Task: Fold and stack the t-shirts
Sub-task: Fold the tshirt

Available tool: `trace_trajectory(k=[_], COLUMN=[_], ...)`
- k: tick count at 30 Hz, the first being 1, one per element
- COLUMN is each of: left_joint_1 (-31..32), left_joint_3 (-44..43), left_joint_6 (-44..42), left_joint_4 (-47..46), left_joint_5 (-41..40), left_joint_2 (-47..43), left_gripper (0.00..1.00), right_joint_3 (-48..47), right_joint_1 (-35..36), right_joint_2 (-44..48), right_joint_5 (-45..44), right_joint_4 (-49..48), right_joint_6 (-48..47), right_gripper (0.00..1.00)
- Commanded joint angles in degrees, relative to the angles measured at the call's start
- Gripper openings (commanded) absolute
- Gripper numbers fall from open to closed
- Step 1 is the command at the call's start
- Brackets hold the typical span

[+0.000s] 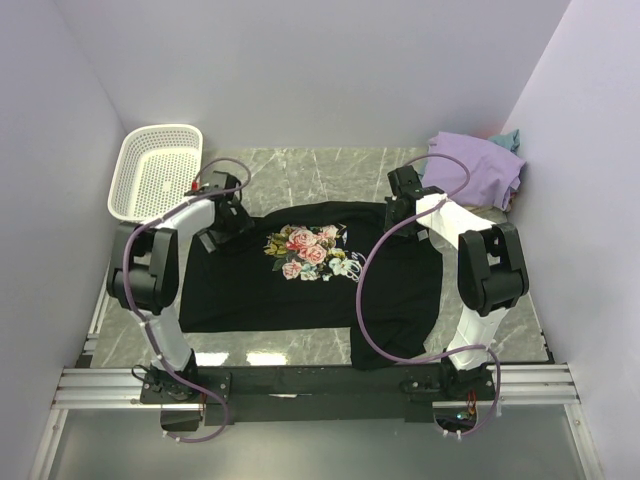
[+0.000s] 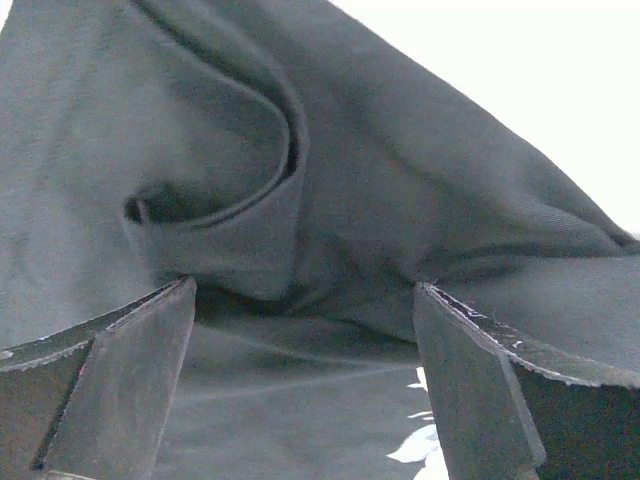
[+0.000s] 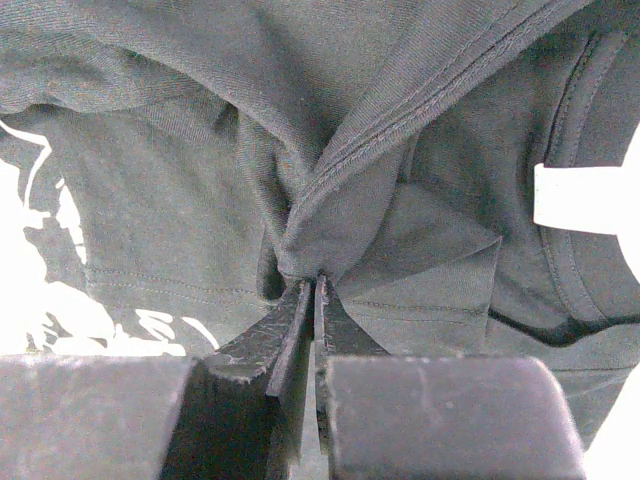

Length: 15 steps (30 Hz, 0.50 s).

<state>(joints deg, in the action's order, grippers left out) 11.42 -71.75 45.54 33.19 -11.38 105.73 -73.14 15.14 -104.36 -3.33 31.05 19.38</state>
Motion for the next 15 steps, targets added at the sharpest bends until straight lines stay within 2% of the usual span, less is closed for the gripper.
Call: trace_trajectory(k=[1, 5, 11, 15], left_joint_1=[-2.5, -5.4, -5.8, -6.4], left_joint_3=[4.1, 7.1, 10.0, 7.9], left_joint_6=[1.0, 1.7, 3.0, 2.4], left_joint_4=[-3.2, -4.6, -6.1, -5.8], left_joint_5=[0.7, 2.1, -1.3, -0.5], left_joint_2=[-5.3, -8.0, -12.0, -9.0], left_gripper=[0.96, 0.95, 0.97, 0.96], right_joint_3=[-1.7, -1.9, -2.4, -2.3], right_joint_1=[0.1, 0.1, 0.2, 0.2], right_joint_2=[1.1, 0.4, -0.3, -0.4], right_joint_5=[0.8, 1.4, 2.2, 2.2], right_joint_4=[-0.8, -0.9, -0.6, -0.7], right_joint_6=[-0.8, -0.7, -0.8, -0.8], right_gripper=[0.10, 0.10, 0.10, 0.10])
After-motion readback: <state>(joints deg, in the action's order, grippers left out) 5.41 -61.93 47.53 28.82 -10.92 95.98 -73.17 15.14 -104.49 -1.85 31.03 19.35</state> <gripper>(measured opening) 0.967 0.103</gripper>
